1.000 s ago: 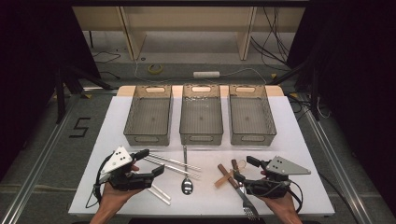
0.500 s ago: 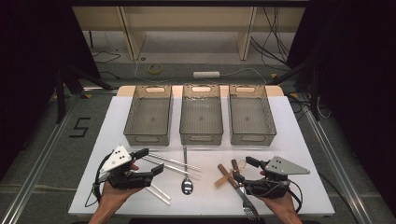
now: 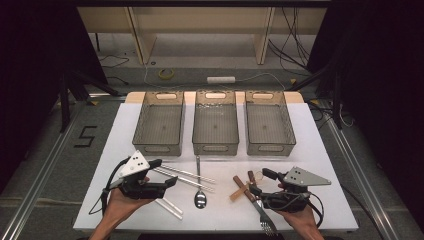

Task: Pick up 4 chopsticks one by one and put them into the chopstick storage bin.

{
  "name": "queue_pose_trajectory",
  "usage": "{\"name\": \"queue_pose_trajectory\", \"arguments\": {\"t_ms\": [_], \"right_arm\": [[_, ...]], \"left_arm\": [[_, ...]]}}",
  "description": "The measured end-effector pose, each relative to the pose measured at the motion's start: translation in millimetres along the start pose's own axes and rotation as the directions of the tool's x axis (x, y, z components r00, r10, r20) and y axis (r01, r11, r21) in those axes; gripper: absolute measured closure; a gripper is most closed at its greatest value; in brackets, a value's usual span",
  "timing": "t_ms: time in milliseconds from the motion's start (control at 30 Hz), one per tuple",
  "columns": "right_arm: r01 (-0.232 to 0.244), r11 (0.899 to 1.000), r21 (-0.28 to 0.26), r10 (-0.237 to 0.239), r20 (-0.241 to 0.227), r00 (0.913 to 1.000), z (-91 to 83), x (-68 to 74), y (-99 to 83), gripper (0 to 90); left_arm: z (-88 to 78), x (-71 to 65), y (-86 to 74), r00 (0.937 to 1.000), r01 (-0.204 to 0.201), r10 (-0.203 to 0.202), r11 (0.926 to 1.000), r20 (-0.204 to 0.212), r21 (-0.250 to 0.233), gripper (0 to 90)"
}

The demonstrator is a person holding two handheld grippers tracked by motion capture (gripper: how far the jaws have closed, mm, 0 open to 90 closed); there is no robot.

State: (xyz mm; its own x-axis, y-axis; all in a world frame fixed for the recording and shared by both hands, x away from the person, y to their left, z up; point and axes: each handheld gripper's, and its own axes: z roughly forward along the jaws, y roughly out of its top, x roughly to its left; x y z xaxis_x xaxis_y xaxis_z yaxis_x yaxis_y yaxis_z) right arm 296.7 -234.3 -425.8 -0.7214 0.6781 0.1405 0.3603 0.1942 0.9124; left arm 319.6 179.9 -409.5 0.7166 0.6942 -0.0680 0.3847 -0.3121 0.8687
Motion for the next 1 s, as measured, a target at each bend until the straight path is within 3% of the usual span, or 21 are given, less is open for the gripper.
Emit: {"name": "queue_pose_trajectory", "arguments": {"t_ms": [200, 333, 533, 633, 700, 733, 800, 867, 1000], "right_arm": [[-0.002, 1.000, 0.006, 0.002, -0.006, 1.0000, 0.5, -0.2, -0.1, 28.1], [-0.002, 1.000, 0.007, 0.002, -0.013, 0.9999, 0.9, -0.1, -0.1, 28.1], [0.001, 1.000, 0.010, 0.000, -0.016, 0.9999, 1.5, 0.1, -0.3, 28.1], [0.000, 1.000, 0.012, 0.000, -0.018, 0.9998, 1.6, 0.0, -0.4, 28.1], [0.001, 1.000, 0.012, -0.001, -0.018, 0.9998, 1.6, 0.1, -0.4, 28.1], [0.001, 1.000, 0.013, -0.001, -0.018, 0.9998, 1.7, 0.1, -0.4, 28.1], [0.001, 1.000, 0.014, -0.001, -0.019, 0.9998, 1.8, 0.0, -0.5, 28.1], [0.002, 1.000, 0.015, -0.002, -0.020, 0.9998, 2.0, 0.0, -0.6, 28.1], [0.002, 1.000, 0.015, -0.001, -0.022, 0.9997, 2.0, -0.2, -0.7, 28.1]], "left_arm": [[6.8, 4.6, 2.7, 0.9997, -0.021, 0.022, 0.9968, -0.006, 0.077, 21.3], [15.4, 11.7, 4.7, 0.9989, -0.042, 0.045, 0.9872, -0.013, 0.154, 21.2], [24.5, 17.9, 8.0, 0.9980, -0.057, 0.061, 0.9795, -0.014, 0.193, 21.2], [34.8, 26.3, 9.6, 0.9982, -0.060, 0.060, 0.9689, 0.005, 0.240, 21.6], [37.1, 27.8, 10.0, 0.9973, -0.071, 0.073, 0.9662, 0.002, 0.248, 23.4], [40.8, 30.2, 12.2, 0.9946, -0.101, 0.103, 0.9549, 0.008, 0.279, 24.1], [42.1, 31.3, 13.4, 0.9943, -0.105, 0.106, 0.9511, 0.015, 0.290, 24.9], [48.4, 33.0, 17.0, 0.9881, -0.153, 0.151, 0.9360, 0.031, 0.317, 27.8], [57.8, 34.6, 19.9, 0.9811, -0.194, 0.177, 0.9094, 0.078, 0.368, 29.9]]}}
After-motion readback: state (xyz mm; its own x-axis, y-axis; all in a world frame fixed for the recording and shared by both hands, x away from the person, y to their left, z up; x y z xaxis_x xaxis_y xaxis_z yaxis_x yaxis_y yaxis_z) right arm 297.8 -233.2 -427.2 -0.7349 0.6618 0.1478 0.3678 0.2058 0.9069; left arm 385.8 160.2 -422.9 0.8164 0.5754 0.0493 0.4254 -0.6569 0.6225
